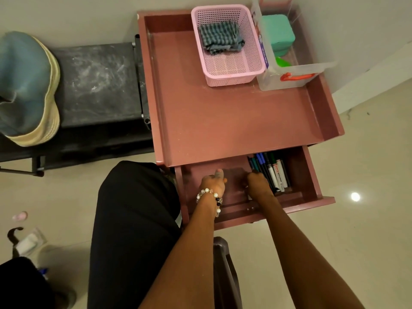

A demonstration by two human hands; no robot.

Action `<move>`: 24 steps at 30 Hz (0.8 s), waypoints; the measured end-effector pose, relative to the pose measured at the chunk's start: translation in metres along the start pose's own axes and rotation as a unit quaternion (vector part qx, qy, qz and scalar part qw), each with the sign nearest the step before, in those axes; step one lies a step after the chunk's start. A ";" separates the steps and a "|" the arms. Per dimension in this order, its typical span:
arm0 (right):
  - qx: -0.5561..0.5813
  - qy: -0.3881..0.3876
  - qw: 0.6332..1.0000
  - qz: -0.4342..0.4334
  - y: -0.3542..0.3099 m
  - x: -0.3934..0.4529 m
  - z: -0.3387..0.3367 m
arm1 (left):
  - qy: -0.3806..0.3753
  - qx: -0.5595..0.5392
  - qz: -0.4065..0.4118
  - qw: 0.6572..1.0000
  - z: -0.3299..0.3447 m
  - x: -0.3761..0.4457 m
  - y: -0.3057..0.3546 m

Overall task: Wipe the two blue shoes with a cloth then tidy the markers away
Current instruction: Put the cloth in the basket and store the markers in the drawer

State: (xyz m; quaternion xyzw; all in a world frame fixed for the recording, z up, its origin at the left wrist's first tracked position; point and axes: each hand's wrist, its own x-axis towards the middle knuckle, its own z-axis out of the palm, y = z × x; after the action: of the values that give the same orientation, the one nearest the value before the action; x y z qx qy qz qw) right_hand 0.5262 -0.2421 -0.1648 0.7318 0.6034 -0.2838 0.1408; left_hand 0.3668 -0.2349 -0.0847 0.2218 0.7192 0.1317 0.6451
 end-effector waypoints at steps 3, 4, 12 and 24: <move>0.187 0.064 0.979 0.052 0.002 -0.004 -0.004 | 0.015 -0.035 0.012 0.999 -0.002 0.003 -0.002; 0.281 0.071 0.954 0.069 -0.002 -0.011 -0.009 | 0.017 -0.045 0.012 0.999 -0.002 0.003 -0.003; 0.615 -0.102 0.782 0.003 -0.035 -0.070 -0.040 | 0.000 -0.051 -0.023 0.998 0.003 0.001 -0.006; 0.648 -0.044 0.759 -0.054 -0.020 -0.074 -0.056 | -0.011 -0.156 -0.048 0.986 0.002 0.001 0.005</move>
State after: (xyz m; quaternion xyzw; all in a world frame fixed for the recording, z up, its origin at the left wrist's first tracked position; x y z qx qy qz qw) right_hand 0.5125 -0.2663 -0.0739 0.6014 0.3070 -0.6462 -0.3556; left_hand 0.3699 -0.2300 -0.0839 0.0849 0.6926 0.2091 0.6851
